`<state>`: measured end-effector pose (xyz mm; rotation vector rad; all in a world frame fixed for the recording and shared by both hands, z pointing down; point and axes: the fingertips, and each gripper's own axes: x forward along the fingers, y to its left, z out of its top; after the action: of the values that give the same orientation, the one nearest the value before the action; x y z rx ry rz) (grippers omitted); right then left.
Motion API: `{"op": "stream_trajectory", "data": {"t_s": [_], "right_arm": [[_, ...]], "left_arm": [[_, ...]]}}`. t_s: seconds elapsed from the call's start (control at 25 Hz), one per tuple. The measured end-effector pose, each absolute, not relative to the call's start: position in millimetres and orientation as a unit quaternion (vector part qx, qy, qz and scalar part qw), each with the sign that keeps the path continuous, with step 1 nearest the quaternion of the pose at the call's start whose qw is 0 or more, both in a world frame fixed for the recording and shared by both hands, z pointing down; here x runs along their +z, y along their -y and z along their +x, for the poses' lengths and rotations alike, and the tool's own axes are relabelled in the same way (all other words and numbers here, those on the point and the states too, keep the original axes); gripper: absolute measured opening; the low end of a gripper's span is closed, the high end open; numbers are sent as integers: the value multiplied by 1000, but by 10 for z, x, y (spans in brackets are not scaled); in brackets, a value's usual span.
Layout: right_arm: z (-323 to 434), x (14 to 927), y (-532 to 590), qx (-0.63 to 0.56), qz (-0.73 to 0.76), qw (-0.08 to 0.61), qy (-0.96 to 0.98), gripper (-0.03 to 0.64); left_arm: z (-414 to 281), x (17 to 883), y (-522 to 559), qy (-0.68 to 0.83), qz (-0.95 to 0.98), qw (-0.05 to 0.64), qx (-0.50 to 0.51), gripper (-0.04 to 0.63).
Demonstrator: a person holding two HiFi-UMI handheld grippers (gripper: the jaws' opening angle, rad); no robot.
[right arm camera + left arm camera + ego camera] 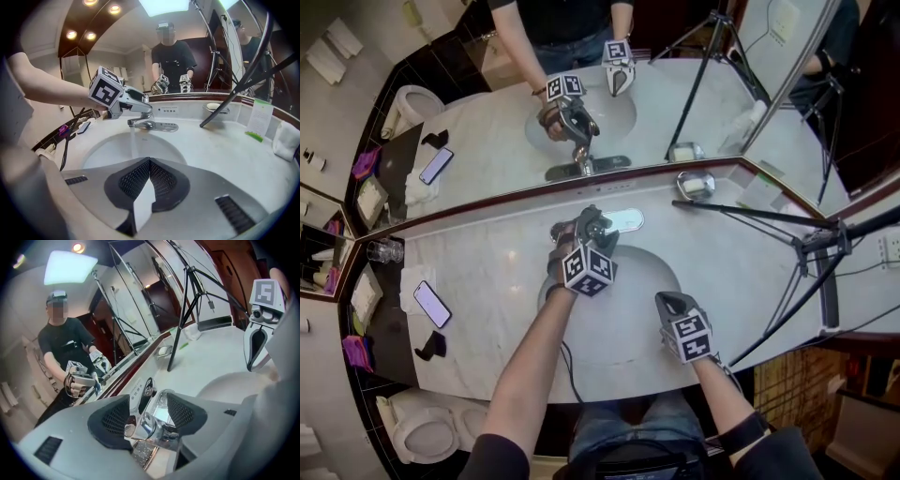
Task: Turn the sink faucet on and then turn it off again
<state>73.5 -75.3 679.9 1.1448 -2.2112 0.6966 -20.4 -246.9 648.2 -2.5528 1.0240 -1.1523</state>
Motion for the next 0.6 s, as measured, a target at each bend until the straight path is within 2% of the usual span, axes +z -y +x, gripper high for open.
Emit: {"op": "stream_trajectory", "data": {"t_s": [0.08,0.28,0.6], "right_arm": [[763,6838,733,262,426,276,821,21],[791,6902,688,268,426,276,819,21],[681,6934,651,273,418,276,821,21]], "left_arm": [[-145,6526,2465,-334,-855,80,-388,243],[-157,6523,2490,-344,-849,90,-390,157],[-150,6545,2470,-354,-838,115,-399,155]]}}
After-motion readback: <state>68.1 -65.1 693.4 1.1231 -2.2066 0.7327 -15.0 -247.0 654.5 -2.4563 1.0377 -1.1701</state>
